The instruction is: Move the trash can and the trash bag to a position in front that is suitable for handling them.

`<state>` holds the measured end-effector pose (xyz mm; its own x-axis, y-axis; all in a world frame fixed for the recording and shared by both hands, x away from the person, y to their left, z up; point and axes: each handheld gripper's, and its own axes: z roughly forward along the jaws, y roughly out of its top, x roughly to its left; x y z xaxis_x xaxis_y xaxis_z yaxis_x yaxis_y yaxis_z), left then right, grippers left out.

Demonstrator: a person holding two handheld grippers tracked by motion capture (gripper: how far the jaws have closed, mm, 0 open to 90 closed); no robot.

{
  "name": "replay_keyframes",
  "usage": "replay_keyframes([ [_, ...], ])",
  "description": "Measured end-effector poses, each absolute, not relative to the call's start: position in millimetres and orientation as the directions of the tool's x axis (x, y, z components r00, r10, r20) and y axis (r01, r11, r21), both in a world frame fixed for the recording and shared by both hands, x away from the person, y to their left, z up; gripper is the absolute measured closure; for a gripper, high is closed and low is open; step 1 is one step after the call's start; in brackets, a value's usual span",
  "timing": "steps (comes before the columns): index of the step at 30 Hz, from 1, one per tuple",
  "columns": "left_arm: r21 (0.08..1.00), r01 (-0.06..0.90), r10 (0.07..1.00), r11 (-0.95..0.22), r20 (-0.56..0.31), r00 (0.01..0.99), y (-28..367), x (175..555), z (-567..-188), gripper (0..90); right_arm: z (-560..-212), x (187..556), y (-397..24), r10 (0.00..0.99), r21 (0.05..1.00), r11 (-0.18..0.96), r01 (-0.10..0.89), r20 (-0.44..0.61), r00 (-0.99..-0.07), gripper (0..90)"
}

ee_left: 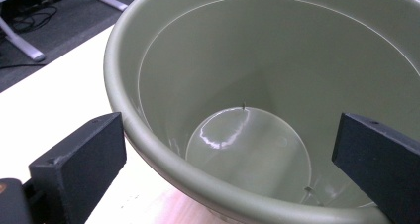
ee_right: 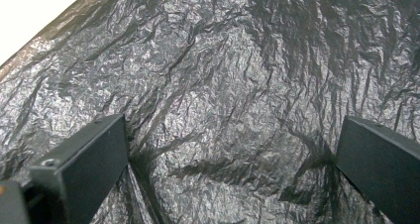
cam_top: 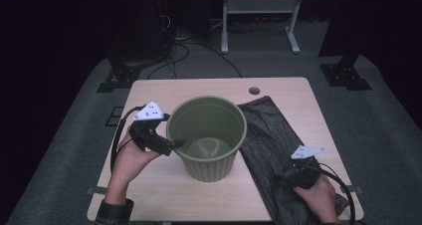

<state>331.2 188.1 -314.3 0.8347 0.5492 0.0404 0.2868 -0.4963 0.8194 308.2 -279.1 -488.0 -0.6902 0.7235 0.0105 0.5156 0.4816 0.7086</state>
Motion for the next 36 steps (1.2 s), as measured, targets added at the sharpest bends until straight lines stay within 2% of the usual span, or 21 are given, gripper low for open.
replay_keyframes([
  [11,0.843,0.275,0.564,-0.463,0.041,0.825,189,334,-306,0.0,-488,308,-279,0.724,0.709,0.482,0.516,0.010,-0.690,0.0],
  [20,0.871,0.263,0.592,-0.415,0.039,0.805,211,319,-292,0.0,-488,308,-279,0.725,0.709,0.481,0.516,0.010,-0.689,0.0],
  [36,0.865,0.288,0.620,-0.411,0.033,0.784,246,282,-311,0.0,-488,308,-279,0.728,0.708,0.479,0.518,0.010,-0.686,0.0],
])
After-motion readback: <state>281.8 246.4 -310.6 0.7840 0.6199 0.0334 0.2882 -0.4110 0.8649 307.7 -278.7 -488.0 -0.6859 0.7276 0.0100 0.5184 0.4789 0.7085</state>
